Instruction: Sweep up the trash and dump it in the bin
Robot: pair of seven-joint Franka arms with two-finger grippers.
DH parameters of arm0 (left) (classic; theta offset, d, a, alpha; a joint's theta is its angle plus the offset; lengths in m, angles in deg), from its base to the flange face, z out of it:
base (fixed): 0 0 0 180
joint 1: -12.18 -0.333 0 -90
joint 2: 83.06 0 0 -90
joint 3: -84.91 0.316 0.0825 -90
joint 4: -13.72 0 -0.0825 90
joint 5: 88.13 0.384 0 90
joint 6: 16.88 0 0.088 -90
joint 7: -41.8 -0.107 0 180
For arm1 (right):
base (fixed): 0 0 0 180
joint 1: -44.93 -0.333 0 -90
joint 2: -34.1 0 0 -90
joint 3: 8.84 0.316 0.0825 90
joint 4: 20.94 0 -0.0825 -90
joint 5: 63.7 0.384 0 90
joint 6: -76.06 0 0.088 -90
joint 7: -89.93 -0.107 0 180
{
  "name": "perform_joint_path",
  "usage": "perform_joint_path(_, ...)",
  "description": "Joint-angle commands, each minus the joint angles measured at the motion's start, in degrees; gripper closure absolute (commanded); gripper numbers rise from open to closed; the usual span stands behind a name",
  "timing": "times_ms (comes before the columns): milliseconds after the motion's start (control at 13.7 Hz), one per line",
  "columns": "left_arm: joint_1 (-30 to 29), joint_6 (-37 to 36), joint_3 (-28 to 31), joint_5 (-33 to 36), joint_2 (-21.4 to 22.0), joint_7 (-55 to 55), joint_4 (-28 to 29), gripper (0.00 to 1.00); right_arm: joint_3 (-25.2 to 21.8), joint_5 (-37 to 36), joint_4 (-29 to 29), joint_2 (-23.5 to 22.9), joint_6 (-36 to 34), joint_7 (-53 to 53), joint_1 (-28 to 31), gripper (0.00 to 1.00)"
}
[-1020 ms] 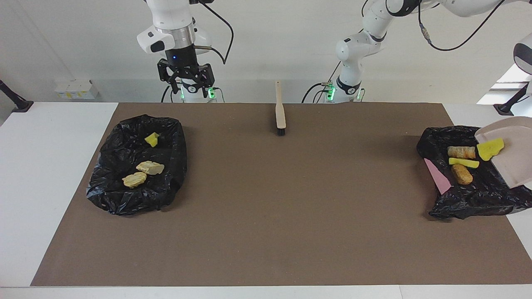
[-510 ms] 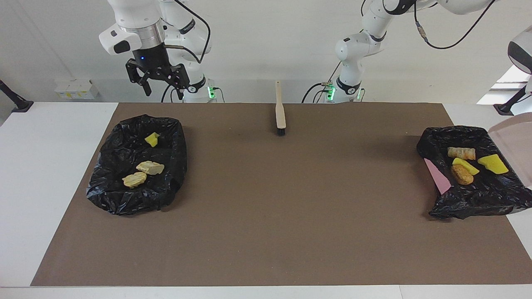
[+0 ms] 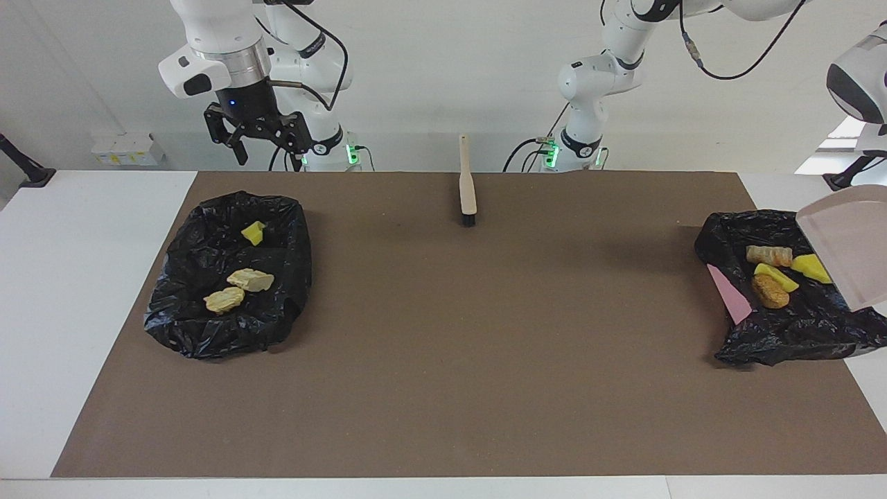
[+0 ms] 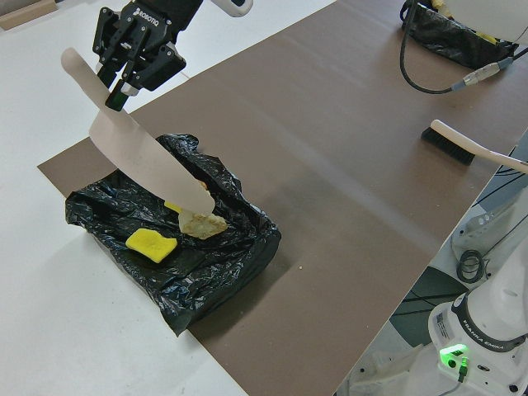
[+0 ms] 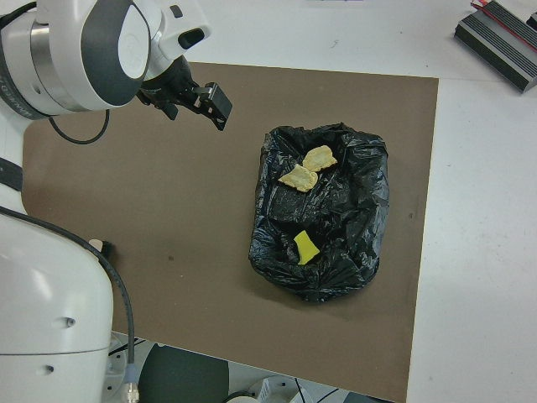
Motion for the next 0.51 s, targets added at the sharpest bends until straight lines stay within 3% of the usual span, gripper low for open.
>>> perform_joint_path(0,4.5,-5.0,0.5,-0.3,1.9,5.0,0.5,1.00,0.1,-0.5,1.5,-0.7,-1.6,1.7,0.3,0.00)
perform_joint_path(146,8.4,-10.4,0.2,-1.6,2.4,8.6,1.1,1.00,0.9,-0.3,1.5,-1.1,-1.5,1.9,2.1,0.00)
perform_joint_path(291,9.9,-11.1,0.2,-6.5,3.6,9.0,3.1,1.00,5.8,1.2,1.5,-0.9,-1.5,3.3,8.1,0.00)
perform_joint_path(437,11.7,-11.6,0.2,-9.9,6.4,14.2,7.5,1.00,6.3,1.4,1.5,-0.6,-1.5,4.1,8.9,0.00)
